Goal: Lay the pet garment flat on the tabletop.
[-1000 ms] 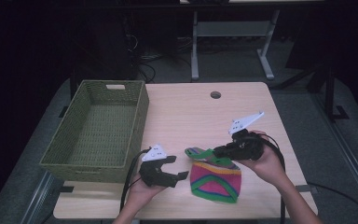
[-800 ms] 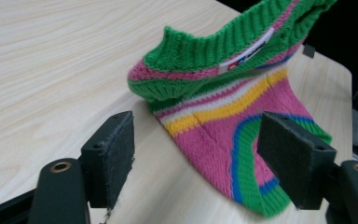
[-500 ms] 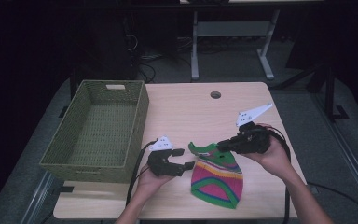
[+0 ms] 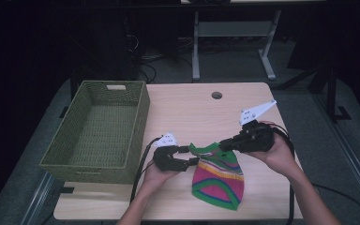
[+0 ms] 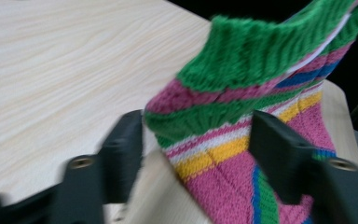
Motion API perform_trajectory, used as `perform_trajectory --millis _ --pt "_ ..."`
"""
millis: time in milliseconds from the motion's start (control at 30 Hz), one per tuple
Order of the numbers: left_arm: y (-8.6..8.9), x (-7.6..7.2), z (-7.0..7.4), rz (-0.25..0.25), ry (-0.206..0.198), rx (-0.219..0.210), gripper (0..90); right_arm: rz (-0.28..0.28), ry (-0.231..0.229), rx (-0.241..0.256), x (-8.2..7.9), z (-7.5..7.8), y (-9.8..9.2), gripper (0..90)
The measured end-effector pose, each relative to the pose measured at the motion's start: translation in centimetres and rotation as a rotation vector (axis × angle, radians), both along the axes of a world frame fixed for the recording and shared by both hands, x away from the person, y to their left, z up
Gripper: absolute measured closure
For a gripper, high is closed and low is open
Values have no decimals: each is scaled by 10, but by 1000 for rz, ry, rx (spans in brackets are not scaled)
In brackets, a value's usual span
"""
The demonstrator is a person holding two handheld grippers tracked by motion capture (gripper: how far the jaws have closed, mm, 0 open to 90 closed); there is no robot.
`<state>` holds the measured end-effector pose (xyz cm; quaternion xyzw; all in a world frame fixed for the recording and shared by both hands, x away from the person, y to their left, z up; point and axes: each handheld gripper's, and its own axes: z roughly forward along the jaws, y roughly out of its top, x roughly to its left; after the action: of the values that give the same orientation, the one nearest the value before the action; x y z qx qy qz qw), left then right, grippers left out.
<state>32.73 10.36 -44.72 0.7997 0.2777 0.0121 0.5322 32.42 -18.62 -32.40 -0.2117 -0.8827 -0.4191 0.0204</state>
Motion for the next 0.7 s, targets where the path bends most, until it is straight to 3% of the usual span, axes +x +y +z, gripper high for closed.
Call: perform_trajectory --millis 133,200,233,300,467,700 --pt "-1 -2 2 -20 -59 6 598 -9 2 -13 2 -2 -1 830" --pt "0 -3 3 -20 -58 5 637 -11 2 -12 3 -2 -2 830" --pt "2 -4 5 -18 -72 7 713 -23 8 -16 4 -3 -5 830" --pt "3 -4 6 -17 -76 11 775 -27 7 -16 5 -3 -7 830" --pt "7 -2 16 -20 -83 11 812 -47 8 -38 8 -7 -12 830" --pt "4 1 31 -10 -104 25 819 -61 8 -32 10 -9 -17 831"
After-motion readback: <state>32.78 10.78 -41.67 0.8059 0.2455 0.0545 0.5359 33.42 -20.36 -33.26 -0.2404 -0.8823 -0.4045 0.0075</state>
